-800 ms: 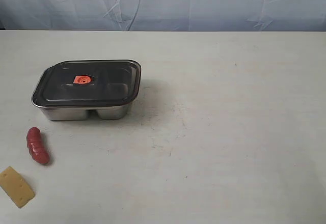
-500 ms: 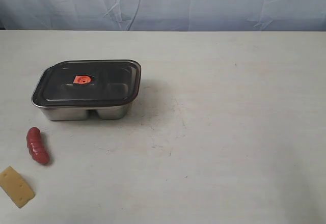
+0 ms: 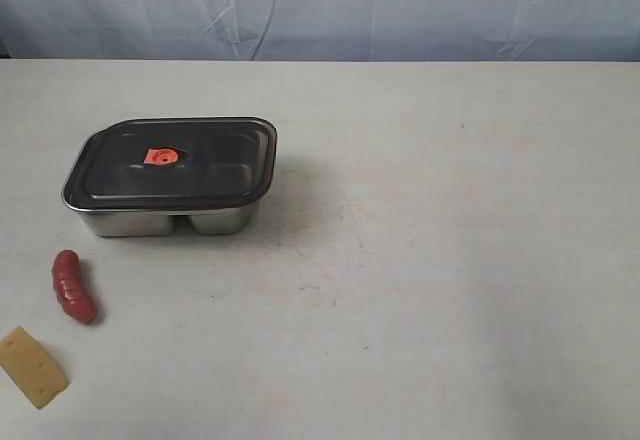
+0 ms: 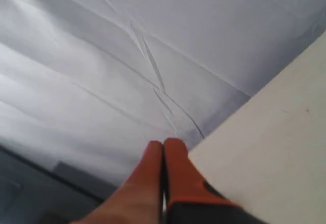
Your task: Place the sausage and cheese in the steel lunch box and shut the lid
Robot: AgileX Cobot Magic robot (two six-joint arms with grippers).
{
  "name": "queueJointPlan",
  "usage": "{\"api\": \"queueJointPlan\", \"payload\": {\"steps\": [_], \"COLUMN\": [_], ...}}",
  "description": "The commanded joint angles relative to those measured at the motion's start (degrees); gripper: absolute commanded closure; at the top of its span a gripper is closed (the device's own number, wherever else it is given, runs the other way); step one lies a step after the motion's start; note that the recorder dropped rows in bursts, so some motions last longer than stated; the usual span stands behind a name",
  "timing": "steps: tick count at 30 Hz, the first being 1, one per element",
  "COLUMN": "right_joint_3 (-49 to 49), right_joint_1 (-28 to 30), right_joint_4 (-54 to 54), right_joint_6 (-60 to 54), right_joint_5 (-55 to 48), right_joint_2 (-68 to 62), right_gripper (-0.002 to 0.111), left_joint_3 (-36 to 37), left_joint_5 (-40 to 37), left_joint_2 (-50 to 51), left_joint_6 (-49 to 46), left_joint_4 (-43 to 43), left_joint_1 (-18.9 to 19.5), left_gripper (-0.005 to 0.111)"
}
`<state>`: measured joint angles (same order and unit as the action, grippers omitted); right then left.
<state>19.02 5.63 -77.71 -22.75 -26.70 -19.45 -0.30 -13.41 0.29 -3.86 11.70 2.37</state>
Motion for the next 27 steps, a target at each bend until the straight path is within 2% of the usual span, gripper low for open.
{"api": "queueJointPlan", "payload": {"steps": [1,5,6,12,14,21,27], "right_joint_3": [10.92,18.42,20.14,28.59,32.72,47.01,54.82], "right_joint_1": [0.33,-2.35,-4.81,-16.2,-19.31,-27.65,-29.69], "right_joint_4": [-1.87,-14.26,-16.75,-21.35,-21.93,-22.24,-22.24], "right_joint_6": [-18.65,-39.76,-43.51,-46.91,-46.91,-42.42,-38.32], "right_joint_5": [-15.08,-33.46,-36.22,-33.56,-31.53,-26.95,-26.72], "right_joint_2": [-24.08,-51.62,-58.22,-76.85,-81.75,-96.9,-105.18], "right_gripper": [0.109,0.108,0.104,0.062,0.054,0.053,0.053], "left_joint_3": [0.3,0.3,0.3,0.3,0.3,0.3,0.3], "left_joint_5": [0.15,0.15,0.15,0.15,0.15,0.15,0.15], "left_joint_2": [-0.29,-0.29,-0.29,-0.29,-0.29,-0.29,-0.29], "left_joint_6": [-0.05,-0.05,-0.05,-0.05,-0.05,-0.05,-0.05], "left_joint_4": [0.22,0.22,0.22,0.22,0.22,0.22,0.22], "left_joint_1": [-0.23,-0.23,-0.23,-0.23,-0.23,-0.23,-0.23], "left_gripper": [0.107,0.107,0.107,0.107,0.107,0.107,0.107]}}
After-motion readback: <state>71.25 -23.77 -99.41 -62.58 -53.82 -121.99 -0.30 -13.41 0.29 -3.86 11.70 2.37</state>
